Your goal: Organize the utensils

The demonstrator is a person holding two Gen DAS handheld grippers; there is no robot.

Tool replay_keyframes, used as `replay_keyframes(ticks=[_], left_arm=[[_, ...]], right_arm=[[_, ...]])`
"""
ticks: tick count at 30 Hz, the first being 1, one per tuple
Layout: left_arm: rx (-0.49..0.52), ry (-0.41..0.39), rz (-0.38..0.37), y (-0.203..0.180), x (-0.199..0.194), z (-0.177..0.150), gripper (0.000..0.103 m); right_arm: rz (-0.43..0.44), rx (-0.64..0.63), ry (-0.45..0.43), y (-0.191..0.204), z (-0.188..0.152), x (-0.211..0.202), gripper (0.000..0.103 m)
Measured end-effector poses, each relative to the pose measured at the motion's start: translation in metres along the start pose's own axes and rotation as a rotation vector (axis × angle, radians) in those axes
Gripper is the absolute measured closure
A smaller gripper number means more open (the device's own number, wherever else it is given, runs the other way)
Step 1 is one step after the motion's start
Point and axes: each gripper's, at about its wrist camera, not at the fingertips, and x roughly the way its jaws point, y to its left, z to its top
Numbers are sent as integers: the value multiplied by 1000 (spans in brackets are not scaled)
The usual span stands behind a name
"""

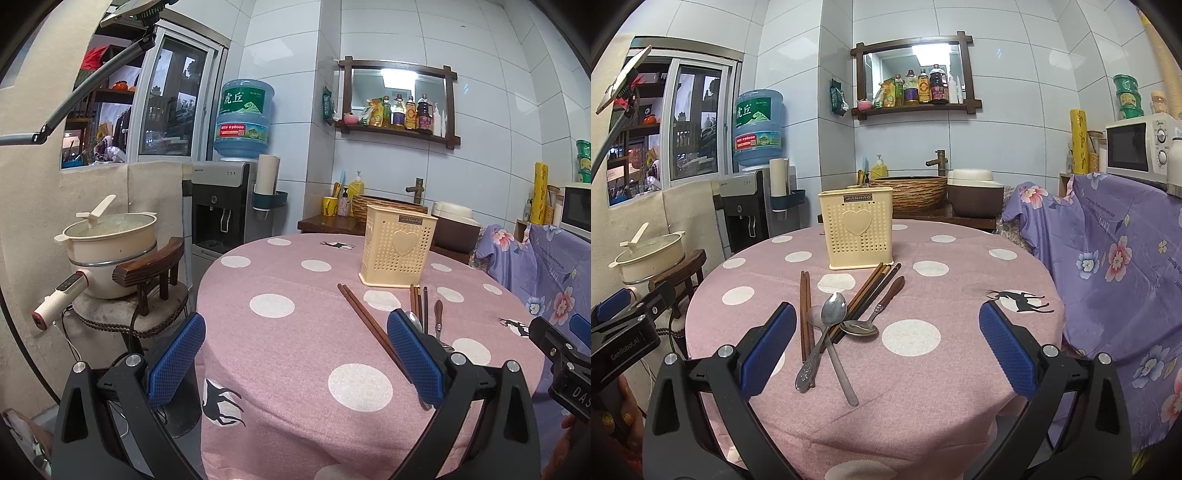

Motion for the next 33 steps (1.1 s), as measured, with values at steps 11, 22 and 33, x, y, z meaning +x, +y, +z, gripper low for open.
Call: replay_keyframes(ticks=[11,22,33], left_arm=[[1,0,0,-1,0,0,5],[1,-1,3,-1,-2,3,5],[2,-1,2,-2,-2,4,5]], right_arm=[[0,1,-2,0,0,0,5],[3,-4,-5,1,1,-2,5],[4,-4,-1,1,1,-1,5]])
